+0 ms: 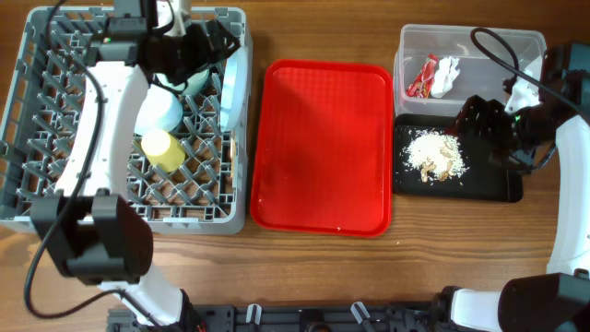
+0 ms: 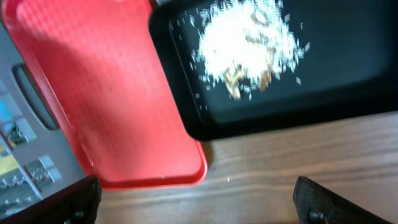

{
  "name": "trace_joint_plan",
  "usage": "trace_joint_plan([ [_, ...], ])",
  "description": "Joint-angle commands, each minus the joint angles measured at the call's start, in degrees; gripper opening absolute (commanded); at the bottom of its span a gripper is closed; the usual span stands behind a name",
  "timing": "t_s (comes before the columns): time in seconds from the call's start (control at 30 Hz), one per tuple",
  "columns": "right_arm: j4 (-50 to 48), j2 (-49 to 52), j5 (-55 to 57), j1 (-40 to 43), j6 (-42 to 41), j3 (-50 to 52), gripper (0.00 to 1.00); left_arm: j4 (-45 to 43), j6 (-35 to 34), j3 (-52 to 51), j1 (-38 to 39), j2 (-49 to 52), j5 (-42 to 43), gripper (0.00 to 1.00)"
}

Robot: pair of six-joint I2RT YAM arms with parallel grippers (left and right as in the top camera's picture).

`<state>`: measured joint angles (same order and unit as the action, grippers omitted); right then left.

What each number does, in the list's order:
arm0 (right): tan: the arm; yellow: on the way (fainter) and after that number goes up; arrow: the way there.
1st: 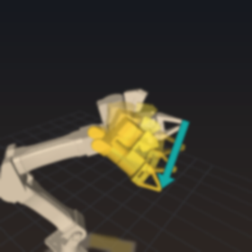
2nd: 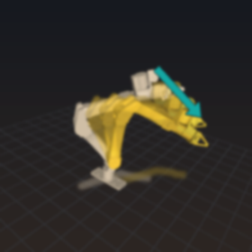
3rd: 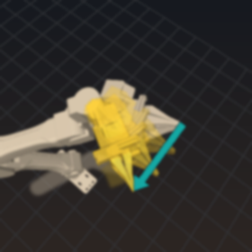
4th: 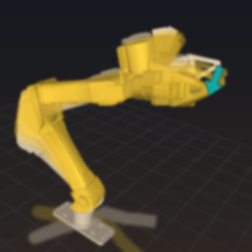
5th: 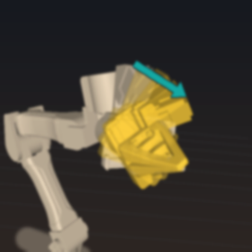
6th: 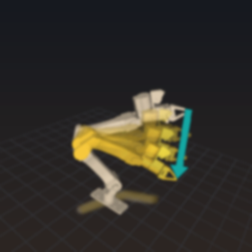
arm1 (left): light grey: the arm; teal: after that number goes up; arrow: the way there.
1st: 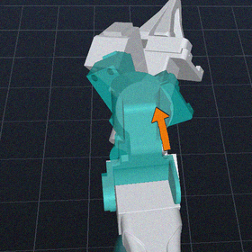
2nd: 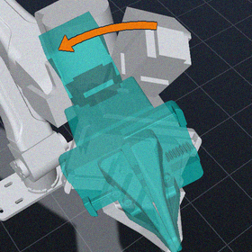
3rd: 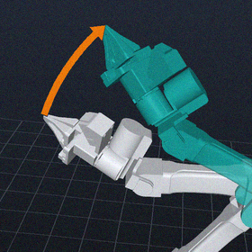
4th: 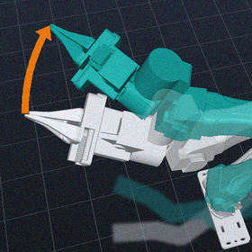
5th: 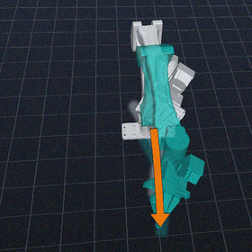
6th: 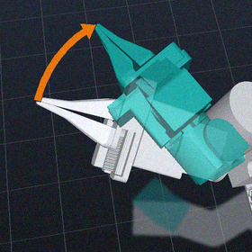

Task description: Sort waste into correct bins and load items into the dishwasher rack

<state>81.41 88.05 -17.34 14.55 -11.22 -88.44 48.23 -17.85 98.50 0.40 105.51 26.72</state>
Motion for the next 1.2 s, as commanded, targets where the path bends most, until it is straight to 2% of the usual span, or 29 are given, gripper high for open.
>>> trace_joint_plan([
  [0.0, -5.2, -0.9, -0.7, -3.2, 0.5, -0.9, 1.0, 5.2, 3.8, 0.0, 0.7, -8.0, -17.9, 1.0],
  [0.07, -11.1, -0.9, -0.4, -6.3, 0.5, -0.9, 1.0, 9.7, 3.7, 0.0, 2.2, -9.2, -25.0, 1.0],
  [0.13, -16.6, -0.9, 1.9, -9.6, -0.8, -0.9, 1.0, 13.6, 3.7, 0.0, 3.4, -9.2, -28.5, 1.0],
  [0.33, -27.6, -0.9, 9.0, -16.5, -2.1, -0.9, 1.0, 21.4, 3.7, 0.0, 4.3, -8.9, -29.6, 1.0],
  [0.5, -21.9, -0.9, 8.6, -16.6, 0.6, -0.9, 1.0, 27.1, 3.7, 0.0, 4.3, -9.0, -29.3, 1.0],
  [0.7, -18.5, -3.4, 9.1, -16.6, 0.5, 0.4, 1.0, 28.4, 3.5, -0.3, 4.4, -10.3, -26.1, 1.0],
  [0.77, -18.6, -5.6, 10.3, -16.6, 0.5, 1.9, 1.0, 27.6, 3.6, -1.6, 4.4, -11.7, -26.1, 1.0],
  [0.9, -21.1, -14.7, 10.9, -16.6, 0.5, 9.8, 1.0, 20.9, 5.9, -12.8, 4.4, -20.5, -22.0, 1.0],
  [1.07, -26.4, -29.2, 11.6, -16.6, 0.5, 20.9, 1.0, 8.0, 11.5, -32.5, 4.4, -37.7, -15.1, 1.0],
  [1.17, -26.3, -37.5, 11.6, -16.6, 0.5, 25.3, 1.0, 4.0, 11.6, -41.7, 4.4, -48.0, -14.3, 1.0],
])
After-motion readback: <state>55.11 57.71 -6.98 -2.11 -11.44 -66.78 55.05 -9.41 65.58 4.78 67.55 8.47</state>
